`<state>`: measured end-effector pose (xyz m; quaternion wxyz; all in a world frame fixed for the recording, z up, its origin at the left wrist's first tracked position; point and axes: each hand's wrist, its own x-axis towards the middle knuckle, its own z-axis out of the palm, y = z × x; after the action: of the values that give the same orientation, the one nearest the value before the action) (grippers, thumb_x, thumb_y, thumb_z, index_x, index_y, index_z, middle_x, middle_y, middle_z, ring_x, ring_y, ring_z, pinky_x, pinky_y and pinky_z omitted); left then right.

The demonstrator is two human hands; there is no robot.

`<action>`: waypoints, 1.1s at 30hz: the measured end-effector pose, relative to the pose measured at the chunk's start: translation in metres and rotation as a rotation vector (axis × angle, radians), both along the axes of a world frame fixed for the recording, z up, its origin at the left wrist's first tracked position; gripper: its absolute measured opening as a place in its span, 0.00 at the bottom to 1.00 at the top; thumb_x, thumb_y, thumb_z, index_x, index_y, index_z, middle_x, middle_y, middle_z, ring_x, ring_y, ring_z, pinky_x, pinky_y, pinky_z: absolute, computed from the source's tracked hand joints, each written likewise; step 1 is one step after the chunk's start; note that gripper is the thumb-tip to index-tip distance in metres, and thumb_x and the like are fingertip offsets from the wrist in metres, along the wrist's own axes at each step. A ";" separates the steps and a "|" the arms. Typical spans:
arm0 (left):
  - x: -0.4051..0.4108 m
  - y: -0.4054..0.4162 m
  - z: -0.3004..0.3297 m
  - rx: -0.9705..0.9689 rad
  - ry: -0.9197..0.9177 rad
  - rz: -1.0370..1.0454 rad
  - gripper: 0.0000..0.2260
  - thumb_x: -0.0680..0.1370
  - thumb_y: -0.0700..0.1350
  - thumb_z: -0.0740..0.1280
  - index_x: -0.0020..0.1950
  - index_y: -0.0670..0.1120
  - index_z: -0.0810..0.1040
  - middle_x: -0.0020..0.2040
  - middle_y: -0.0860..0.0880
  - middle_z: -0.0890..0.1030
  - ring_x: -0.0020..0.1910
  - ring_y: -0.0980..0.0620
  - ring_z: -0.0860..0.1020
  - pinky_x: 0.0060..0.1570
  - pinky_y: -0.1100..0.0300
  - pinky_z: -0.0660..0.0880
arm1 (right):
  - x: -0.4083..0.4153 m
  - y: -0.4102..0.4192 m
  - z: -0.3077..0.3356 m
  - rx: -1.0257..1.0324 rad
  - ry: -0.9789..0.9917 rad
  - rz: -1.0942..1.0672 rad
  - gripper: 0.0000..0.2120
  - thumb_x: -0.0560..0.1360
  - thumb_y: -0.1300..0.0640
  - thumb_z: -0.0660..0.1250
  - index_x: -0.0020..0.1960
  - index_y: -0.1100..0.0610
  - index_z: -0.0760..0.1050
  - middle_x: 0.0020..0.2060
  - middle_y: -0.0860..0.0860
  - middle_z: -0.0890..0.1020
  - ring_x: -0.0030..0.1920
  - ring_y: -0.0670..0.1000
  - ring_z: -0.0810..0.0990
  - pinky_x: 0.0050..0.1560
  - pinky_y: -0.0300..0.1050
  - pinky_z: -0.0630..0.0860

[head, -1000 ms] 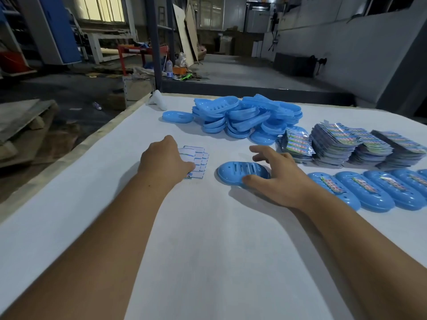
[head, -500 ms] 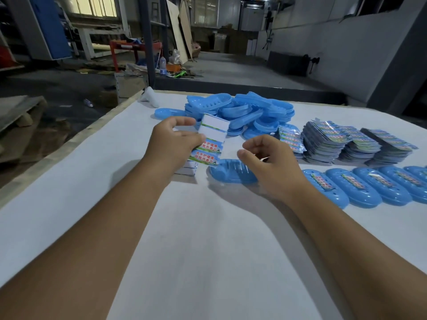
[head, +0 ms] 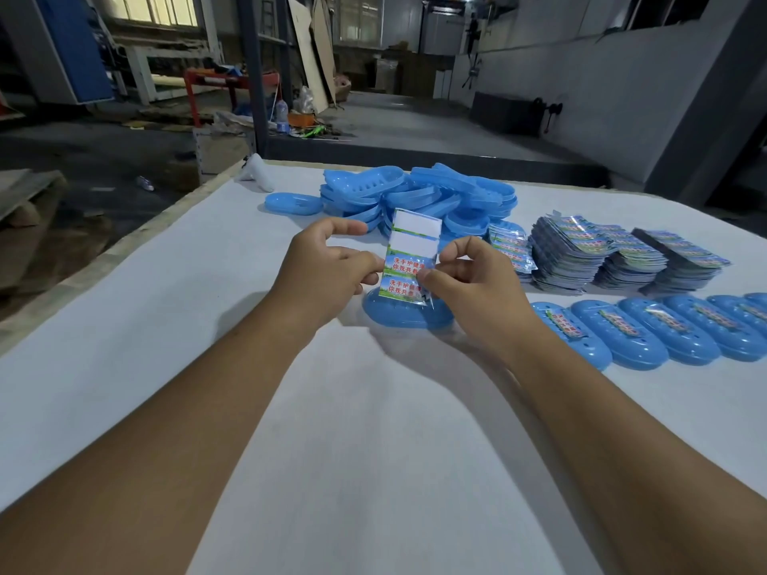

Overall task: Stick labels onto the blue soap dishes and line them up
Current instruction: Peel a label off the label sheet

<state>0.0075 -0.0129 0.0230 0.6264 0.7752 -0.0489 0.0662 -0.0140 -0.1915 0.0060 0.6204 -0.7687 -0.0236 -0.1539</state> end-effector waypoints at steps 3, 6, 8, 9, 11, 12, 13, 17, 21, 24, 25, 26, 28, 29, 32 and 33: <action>-0.003 0.000 0.000 0.040 -0.028 -0.010 0.17 0.76 0.43 0.73 0.63 0.52 0.76 0.45 0.50 0.86 0.41 0.56 0.83 0.39 0.63 0.78 | 0.000 0.000 0.000 -0.021 0.002 -0.008 0.12 0.75 0.65 0.74 0.44 0.54 0.72 0.33 0.51 0.83 0.39 0.51 0.85 0.45 0.48 0.79; -0.004 0.000 0.000 0.062 -0.035 -0.027 0.16 0.76 0.43 0.73 0.63 0.52 0.75 0.45 0.50 0.86 0.42 0.55 0.83 0.40 0.63 0.77 | 0.000 -0.001 0.000 -0.039 0.005 -0.013 0.11 0.76 0.64 0.74 0.44 0.54 0.72 0.34 0.51 0.84 0.41 0.53 0.86 0.46 0.50 0.80; -0.004 -0.001 -0.001 0.075 -0.034 -0.034 0.16 0.76 0.42 0.72 0.62 0.53 0.75 0.46 0.50 0.86 0.42 0.55 0.83 0.39 0.63 0.77 | 0.000 -0.002 0.000 -0.051 0.010 -0.018 0.10 0.76 0.62 0.74 0.45 0.54 0.73 0.36 0.53 0.85 0.42 0.52 0.86 0.46 0.49 0.81; -0.003 -0.001 -0.001 0.078 -0.034 -0.039 0.16 0.76 0.42 0.72 0.62 0.54 0.75 0.46 0.51 0.86 0.42 0.56 0.83 0.38 0.63 0.76 | 0.001 -0.002 0.000 -0.056 0.013 -0.019 0.10 0.76 0.62 0.75 0.45 0.54 0.73 0.36 0.53 0.85 0.41 0.50 0.86 0.44 0.46 0.81; -0.003 -0.001 -0.001 0.079 -0.036 -0.052 0.16 0.76 0.43 0.73 0.61 0.55 0.75 0.45 0.53 0.87 0.41 0.57 0.83 0.36 0.65 0.76 | 0.002 -0.002 -0.001 -0.064 0.012 -0.018 0.09 0.76 0.62 0.74 0.45 0.55 0.75 0.34 0.51 0.85 0.38 0.45 0.85 0.40 0.40 0.79; -0.003 0.000 -0.002 0.080 -0.038 -0.060 0.16 0.76 0.43 0.73 0.60 0.56 0.75 0.43 0.54 0.87 0.40 0.59 0.83 0.34 0.67 0.75 | 0.002 -0.002 -0.001 -0.073 0.009 -0.018 0.08 0.76 0.63 0.74 0.45 0.55 0.75 0.34 0.51 0.84 0.37 0.44 0.84 0.38 0.38 0.78; -0.003 0.000 -0.002 0.081 -0.039 -0.069 0.15 0.76 0.44 0.73 0.59 0.56 0.74 0.42 0.55 0.86 0.40 0.60 0.83 0.33 0.68 0.75 | 0.003 -0.002 -0.002 -0.085 0.005 -0.020 0.08 0.76 0.63 0.74 0.44 0.55 0.75 0.34 0.52 0.84 0.36 0.44 0.83 0.37 0.37 0.77; -0.003 0.001 -0.004 0.061 -0.062 -0.132 0.15 0.75 0.42 0.73 0.57 0.56 0.74 0.40 0.54 0.87 0.40 0.59 0.84 0.39 0.63 0.78 | 0.004 -0.001 -0.004 -0.099 -0.024 -0.017 0.07 0.75 0.63 0.74 0.43 0.55 0.77 0.35 0.53 0.85 0.36 0.45 0.83 0.40 0.39 0.78; -0.004 0.001 -0.006 0.045 -0.105 -0.193 0.16 0.74 0.40 0.72 0.56 0.55 0.75 0.41 0.52 0.87 0.45 0.54 0.85 0.45 0.62 0.82 | 0.003 -0.002 -0.005 -0.300 -0.072 -0.106 0.05 0.74 0.52 0.77 0.43 0.50 0.82 0.42 0.49 0.84 0.32 0.46 0.76 0.35 0.37 0.70; -0.004 0.000 -0.008 0.062 -0.147 -0.197 0.15 0.74 0.40 0.73 0.55 0.55 0.75 0.41 0.52 0.87 0.46 0.50 0.85 0.49 0.59 0.81 | 0.000 -0.001 -0.003 -0.296 -0.083 -0.039 0.08 0.75 0.51 0.76 0.39 0.53 0.83 0.35 0.48 0.85 0.27 0.42 0.70 0.31 0.33 0.65; -0.004 -0.001 -0.008 0.066 -0.161 -0.202 0.15 0.74 0.40 0.73 0.54 0.55 0.75 0.40 0.52 0.87 0.45 0.51 0.84 0.48 0.60 0.80 | -0.001 0.000 -0.003 -0.289 -0.082 -0.024 0.09 0.75 0.51 0.75 0.38 0.53 0.83 0.31 0.45 0.84 0.26 0.41 0.70 0.30 0.33 0.65; -0.004 -0.001 -0.008 0.066 -0.176 -0.208 0.14 0.74 0.40 0.73 0.54 0.55 0.75 0.40 0.53 0.86 0.42 0.54 0.84 0.46 0.62 0.80 | -0.002 0.000 -0.003 -0.288 -0.084 -0.020 0.10 0.76 0.52 0.75 0.37 0.53 0.84 0.27 0.42 0.80 0.26 0.41 0.69 0.30 0.33 0.64; -0.004 -0.001 -0.009 0.065 -0.202 -0.219 0.14 0.74 0.39 0.73 0.53 0.54 0.75 0.39 0.53 0.86 0.37 0.58 0.81 0.41 0.67 0.78 | -0.003 0.001 -0.003 -0.285 -0.098 -0.024 0.11 0.76 0.52 0.74 0.36 0.54 0.84 0.23 0.42 0.73 0.25 0.42 0.66 0.28 0.33 0.62; -0.005 -0.002 -0.009 0.073 -0.214 -0.220 0.13 0.74 0.40 0.73 0.53 0.54 0.75 0.39 0.53 0.86 0.35 0.60 0.80 0.38 0.68 0.76 | -0.004 0.001 -0.003 -0.282 -0.106 -0.025 0.11 0.76 0.53 0.74 0.36 0.55 0.84 0.22 0.42 0.72 0.25 0.42 0.64 0.27 0.33 0.61; -0.004 -0.003 -0.011 0.132 -0.244 -0.214 0.12 0.75 0.41 0.73 0.51 0.55 0.74 0.39 0.55 0.86 0.32 0.62 0.77 0.36 0.67 0.73 | -0.005 0.002 -0.002 -0.283 -0.114 -0.019 0.12 0.76 0.53 0.73 0.36 0.57 0.84 0.23 0.45 0.70 0.26 0.44 0.62 0.27 0.34 0.61; -0.004 -0.003 -0.012 0.146 -0.251 -0.214 0.12 0.75 0.42 0.73 0.51 0.56 0.74 0.39 0.55 0.86 0.31 0.62 0.76 0.37 0.66 0.72 | -0.005 0.002 -0.002 -0.285 -0.111 -0.019 0.12 0.76 0.53 0.73 0.36 0.57 0.84 0.23 0.46 0.70 0.26 0.44 0.62 0.26 0.34 0.60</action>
<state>0.0035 -0.0160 0.0112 0.5609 0.7945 -0.2139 0.0917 -0.0194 -0.1894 0.0039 0.5014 -0.8394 -0.0721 -0.1972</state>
